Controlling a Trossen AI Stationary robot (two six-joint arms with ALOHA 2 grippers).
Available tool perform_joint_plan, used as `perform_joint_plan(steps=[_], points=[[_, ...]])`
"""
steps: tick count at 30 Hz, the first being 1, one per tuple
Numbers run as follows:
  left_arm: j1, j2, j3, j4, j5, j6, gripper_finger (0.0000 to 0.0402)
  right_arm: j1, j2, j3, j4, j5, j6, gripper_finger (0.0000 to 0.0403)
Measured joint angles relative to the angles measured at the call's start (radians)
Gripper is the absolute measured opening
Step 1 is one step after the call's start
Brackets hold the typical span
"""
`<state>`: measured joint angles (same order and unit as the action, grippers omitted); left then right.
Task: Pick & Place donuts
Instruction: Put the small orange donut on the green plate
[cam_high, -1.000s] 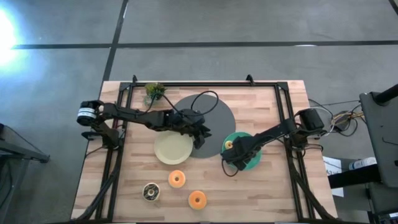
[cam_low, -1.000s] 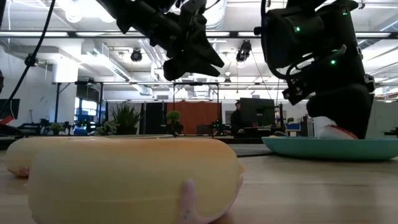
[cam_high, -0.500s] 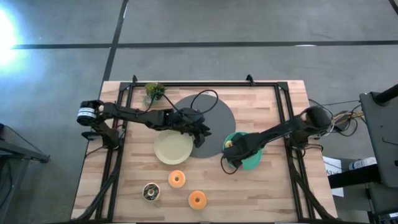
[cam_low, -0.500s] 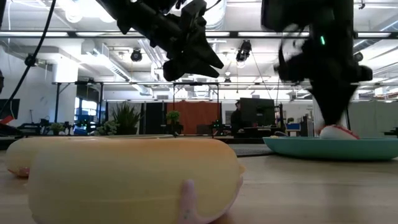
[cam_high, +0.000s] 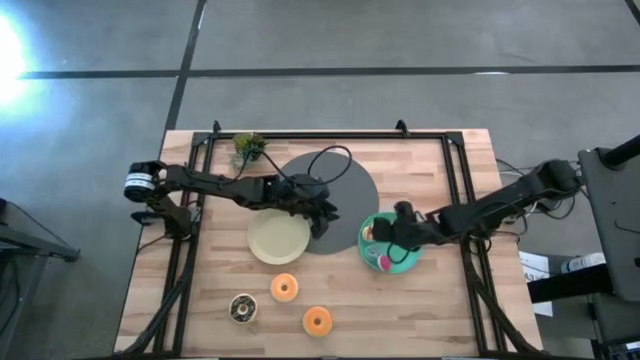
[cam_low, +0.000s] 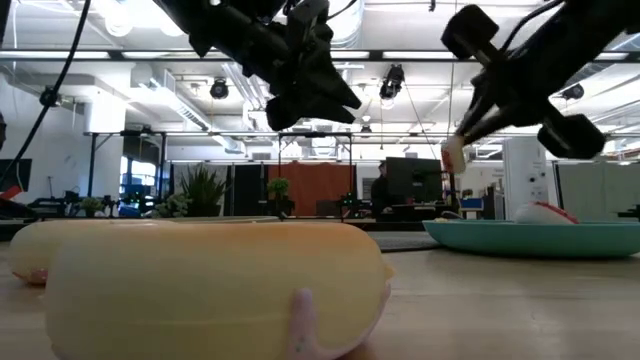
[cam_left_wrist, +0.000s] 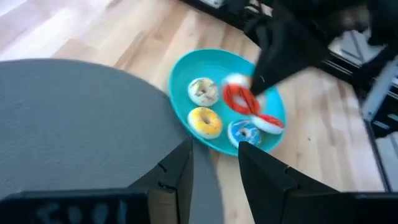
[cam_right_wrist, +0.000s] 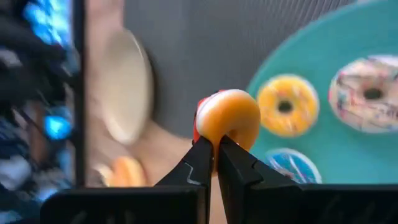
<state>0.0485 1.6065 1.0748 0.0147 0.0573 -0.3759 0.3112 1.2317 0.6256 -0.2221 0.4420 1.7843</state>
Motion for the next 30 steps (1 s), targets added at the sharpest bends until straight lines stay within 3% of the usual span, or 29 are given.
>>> perform_joint_plan(steps=[5,11,21,30], points=[[-0.016,0.04,-0.001,0.146,0.004,0.085,0.0101,0.001,-0.06,-0.009,0.0,0.173,0.081,0.001],[-0.03,0.063,0.0,0.283,-0.128,0.087,0.0109,0.0,-0.045,0.003,0.076,0.352,0.149,0.0012],[-0.045,0.149,0.018,0.364,-0.177,0.071,0.0197,0.001,0.03,0.005,0.235,0.407,0.146,0.0013],[-0.072,0.212,0.081,0.365,-0.282,0.195,0.0204,0.001,0.032,0.005,0.281,0.434,0.149,0.0013]])
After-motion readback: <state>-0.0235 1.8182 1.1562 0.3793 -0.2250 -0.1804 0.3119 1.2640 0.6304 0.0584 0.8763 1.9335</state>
